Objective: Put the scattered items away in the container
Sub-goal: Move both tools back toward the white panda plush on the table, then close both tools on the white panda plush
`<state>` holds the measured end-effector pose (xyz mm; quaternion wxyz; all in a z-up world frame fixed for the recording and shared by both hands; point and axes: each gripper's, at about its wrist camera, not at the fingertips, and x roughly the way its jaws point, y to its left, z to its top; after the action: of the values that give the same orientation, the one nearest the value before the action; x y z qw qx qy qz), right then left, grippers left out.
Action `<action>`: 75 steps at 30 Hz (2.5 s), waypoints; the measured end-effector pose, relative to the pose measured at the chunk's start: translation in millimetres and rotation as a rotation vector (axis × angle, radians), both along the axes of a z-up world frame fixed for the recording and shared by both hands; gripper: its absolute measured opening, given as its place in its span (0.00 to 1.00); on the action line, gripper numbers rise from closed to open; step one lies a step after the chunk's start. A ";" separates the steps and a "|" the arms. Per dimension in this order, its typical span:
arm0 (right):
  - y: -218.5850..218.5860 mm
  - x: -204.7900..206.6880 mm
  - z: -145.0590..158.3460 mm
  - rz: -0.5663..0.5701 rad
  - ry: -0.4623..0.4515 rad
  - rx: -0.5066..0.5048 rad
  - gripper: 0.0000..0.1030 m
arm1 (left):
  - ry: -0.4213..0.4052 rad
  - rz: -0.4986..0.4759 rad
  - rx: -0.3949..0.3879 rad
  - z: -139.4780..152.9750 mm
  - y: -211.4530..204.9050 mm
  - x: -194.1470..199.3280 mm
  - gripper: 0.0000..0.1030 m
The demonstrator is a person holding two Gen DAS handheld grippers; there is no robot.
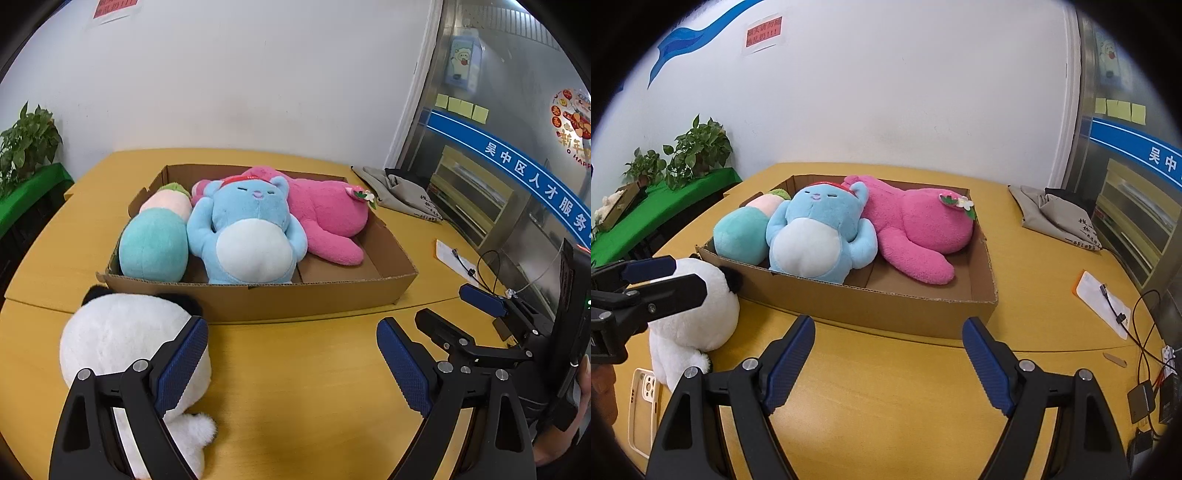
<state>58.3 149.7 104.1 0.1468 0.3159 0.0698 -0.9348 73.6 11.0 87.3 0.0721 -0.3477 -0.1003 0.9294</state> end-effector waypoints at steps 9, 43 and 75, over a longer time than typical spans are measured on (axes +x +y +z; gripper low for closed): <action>10.7 1.6 -0.3 -0.025 0.002 0.002 0.80 | -0.012 -0.012 0.007 -6.3 4.1 -1.7 0.92; -37.3 1.5 -17.2 0.147 -0.084 -0.054 0.80 | 0.041 -0.086 0.143 1.9 -68.9 42.6 0.99; -189.6 -23.7 -92.8 0.508 -0.396 -0.235 0.98 | -0.208 -0.114 0.460 -116.4 -223.0 -4.3 0.84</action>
<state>34.5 -39.9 11.2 0.4213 0.4446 0.0081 -0.7904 69.3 -212.0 -29.1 0.1910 -0.4210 -0.2960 0.8358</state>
